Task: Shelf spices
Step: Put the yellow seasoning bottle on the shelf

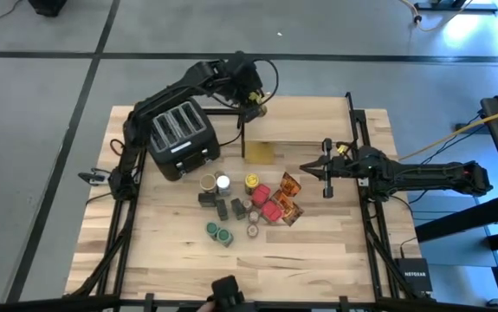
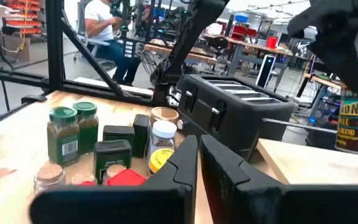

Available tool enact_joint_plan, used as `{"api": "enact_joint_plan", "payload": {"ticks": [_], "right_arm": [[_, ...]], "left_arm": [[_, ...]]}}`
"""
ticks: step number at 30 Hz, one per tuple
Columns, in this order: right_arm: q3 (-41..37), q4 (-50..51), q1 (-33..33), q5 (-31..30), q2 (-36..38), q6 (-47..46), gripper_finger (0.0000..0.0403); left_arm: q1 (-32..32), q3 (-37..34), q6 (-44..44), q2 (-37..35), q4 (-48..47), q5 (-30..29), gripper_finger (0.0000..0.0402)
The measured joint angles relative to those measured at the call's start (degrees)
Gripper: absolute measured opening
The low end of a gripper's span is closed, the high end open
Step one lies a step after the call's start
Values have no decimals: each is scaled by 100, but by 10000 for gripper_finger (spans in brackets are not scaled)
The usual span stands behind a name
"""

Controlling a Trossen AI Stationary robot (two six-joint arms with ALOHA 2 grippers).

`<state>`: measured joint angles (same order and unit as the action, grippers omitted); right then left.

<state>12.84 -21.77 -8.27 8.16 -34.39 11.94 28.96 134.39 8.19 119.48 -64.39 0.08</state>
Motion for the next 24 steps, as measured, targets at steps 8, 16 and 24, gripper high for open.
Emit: {"api": "enact_joint_plan", "payload": {"ticks": [8,16,24], "right_arm": [[0,56,0,0,0,-88,26],[0,55,0,-2,0,-139,26],[0,95,0,-1,0,-142,26]], "left_arm": [[111,5,275,90,-413,109,227],[113,7,302,139,-337,40,227],[115,7,211,154,-196,-353,259]]}}
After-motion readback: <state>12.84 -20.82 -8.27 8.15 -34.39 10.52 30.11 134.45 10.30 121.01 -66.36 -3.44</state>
